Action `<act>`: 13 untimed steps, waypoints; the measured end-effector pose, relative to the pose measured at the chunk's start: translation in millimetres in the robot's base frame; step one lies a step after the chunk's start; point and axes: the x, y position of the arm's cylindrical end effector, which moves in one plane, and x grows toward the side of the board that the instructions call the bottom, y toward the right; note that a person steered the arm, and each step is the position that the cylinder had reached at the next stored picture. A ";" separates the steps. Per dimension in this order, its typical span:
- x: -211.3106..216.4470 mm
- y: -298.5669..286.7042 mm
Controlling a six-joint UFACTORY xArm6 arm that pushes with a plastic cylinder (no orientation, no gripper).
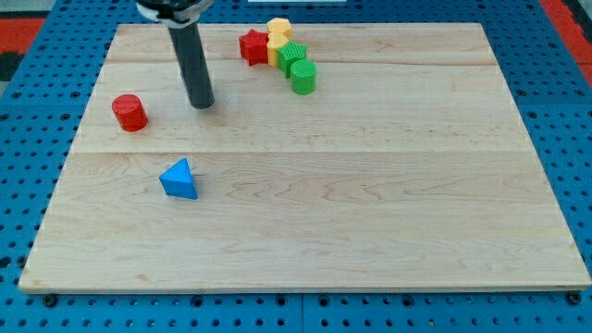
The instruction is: Push the blue triangle into the red star
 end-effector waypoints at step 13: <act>133.5 -11.4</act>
